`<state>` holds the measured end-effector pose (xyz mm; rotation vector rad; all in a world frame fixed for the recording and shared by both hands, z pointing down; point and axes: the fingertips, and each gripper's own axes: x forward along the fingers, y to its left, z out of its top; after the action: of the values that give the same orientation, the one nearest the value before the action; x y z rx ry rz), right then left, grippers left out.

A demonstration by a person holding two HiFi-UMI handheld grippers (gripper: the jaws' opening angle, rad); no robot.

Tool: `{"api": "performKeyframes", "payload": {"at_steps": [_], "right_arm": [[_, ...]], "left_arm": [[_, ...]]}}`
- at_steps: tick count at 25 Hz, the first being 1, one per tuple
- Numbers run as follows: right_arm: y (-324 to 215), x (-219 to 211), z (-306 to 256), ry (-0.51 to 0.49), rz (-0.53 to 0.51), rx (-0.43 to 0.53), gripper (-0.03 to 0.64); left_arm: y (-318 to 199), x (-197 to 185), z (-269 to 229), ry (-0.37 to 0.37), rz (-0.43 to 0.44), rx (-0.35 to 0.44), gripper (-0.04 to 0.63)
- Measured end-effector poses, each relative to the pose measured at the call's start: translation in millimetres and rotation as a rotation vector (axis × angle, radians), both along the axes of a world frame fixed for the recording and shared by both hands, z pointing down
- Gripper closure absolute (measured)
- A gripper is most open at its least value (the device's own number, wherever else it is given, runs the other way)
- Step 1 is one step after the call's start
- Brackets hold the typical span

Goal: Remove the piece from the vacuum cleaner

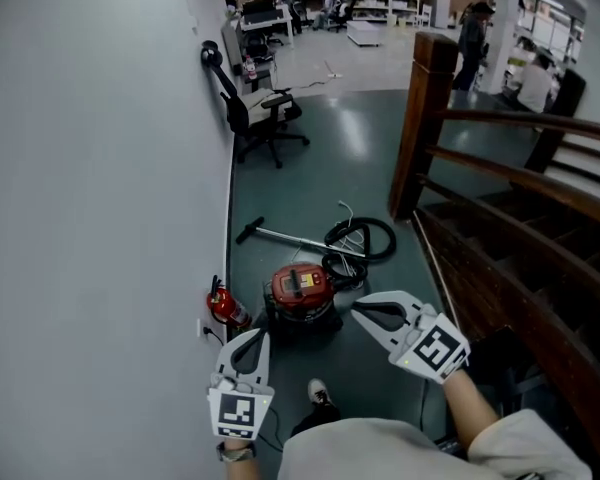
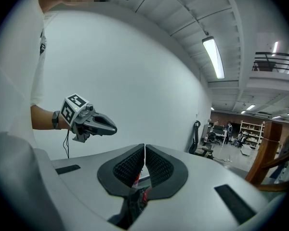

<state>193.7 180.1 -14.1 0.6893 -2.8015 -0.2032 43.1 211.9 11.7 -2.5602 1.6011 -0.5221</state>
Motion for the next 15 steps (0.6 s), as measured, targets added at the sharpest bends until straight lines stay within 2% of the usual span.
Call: {"api": "performKeyframes", "payload": {"at_steps": [7, 15], "right_arm": [[-39.8, -25.5, 15.3, 0.009, 0.014, -0.042, 0.588], [-90.7, -54.4, 50.0, 0.004, 0.03, -0.147, 0.588]], "left_arm": [[-34.2, -28.9, 16.7, -0.004, 0.001, -0.043, 0.597], [-77.1, -61.1, 53.6, 0.02, 0.005, -0.118, 0.597]]}}
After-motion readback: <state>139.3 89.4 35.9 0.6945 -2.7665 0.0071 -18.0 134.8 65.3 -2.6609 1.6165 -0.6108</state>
